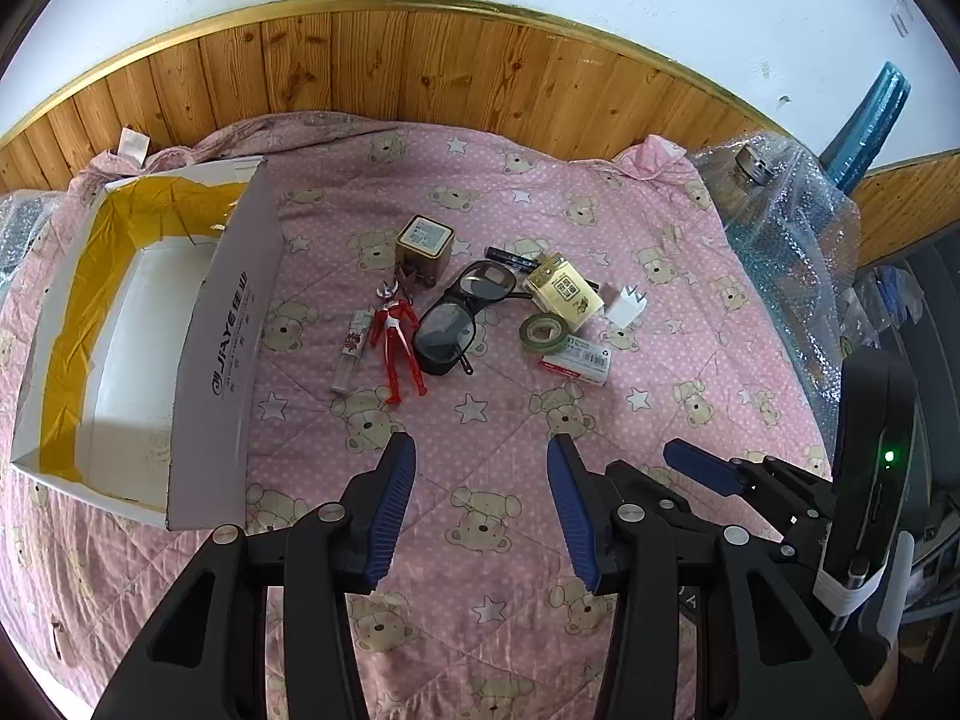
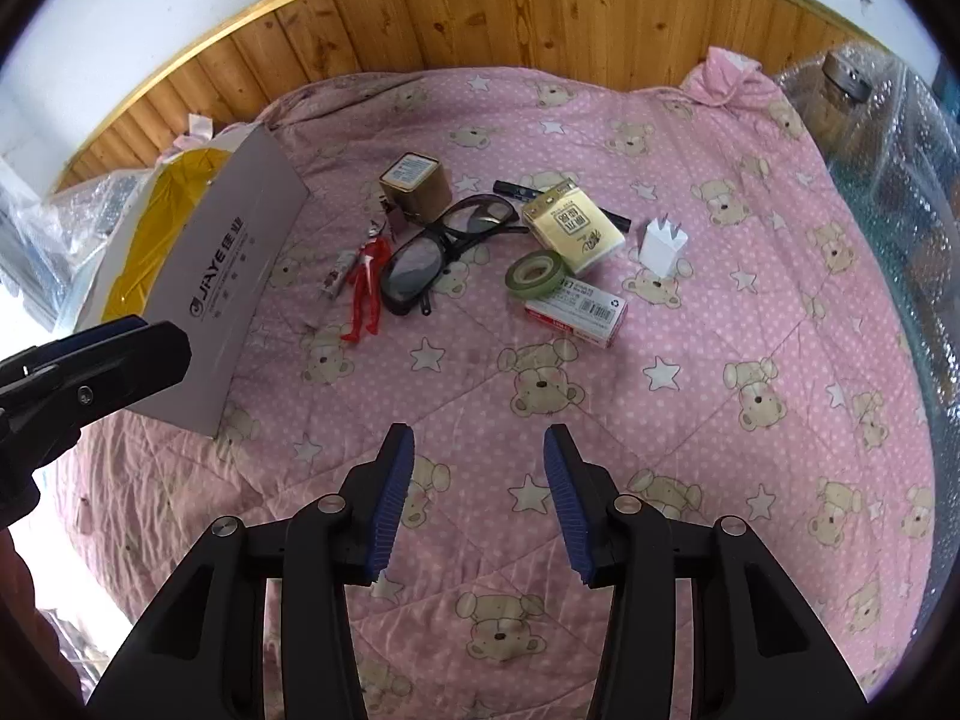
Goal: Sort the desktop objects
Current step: 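Reach the left gripper toward the red toy figure while the right gripper reaches for the green tape roll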
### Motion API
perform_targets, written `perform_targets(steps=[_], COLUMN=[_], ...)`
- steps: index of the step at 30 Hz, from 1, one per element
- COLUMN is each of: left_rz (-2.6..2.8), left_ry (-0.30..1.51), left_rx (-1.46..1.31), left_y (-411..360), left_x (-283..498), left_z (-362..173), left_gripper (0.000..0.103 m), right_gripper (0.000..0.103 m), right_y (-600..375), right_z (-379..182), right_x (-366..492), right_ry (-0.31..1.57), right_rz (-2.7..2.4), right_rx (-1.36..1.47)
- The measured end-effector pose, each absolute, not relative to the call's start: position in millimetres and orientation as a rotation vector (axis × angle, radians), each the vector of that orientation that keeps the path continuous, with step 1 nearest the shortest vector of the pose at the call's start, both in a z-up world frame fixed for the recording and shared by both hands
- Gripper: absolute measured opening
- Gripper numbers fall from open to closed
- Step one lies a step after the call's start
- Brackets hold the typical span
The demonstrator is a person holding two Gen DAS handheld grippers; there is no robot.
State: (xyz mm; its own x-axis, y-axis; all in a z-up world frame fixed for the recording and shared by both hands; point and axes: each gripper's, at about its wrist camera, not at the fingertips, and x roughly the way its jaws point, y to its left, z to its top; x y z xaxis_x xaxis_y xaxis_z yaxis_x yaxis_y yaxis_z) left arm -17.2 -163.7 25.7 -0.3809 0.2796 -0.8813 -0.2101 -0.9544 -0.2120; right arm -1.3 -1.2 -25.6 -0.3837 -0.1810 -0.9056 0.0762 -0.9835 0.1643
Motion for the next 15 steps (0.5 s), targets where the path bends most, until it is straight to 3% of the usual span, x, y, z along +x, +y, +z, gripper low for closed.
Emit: perform_targets(steps=[15], left_rz=[2.323], left_ry=[-0.101], left_rx=[-1.638], left_y=[-158.6], left_x=[-59.2], left_z=[-7.8], left_gripper=[0.047], right_gripper=[0.049], right_y=[19.9], right_z=[-53.6], right_x=[-38.3], right_ry=[-0.296], right_rz=[-2.437], right_rx=[1.76])
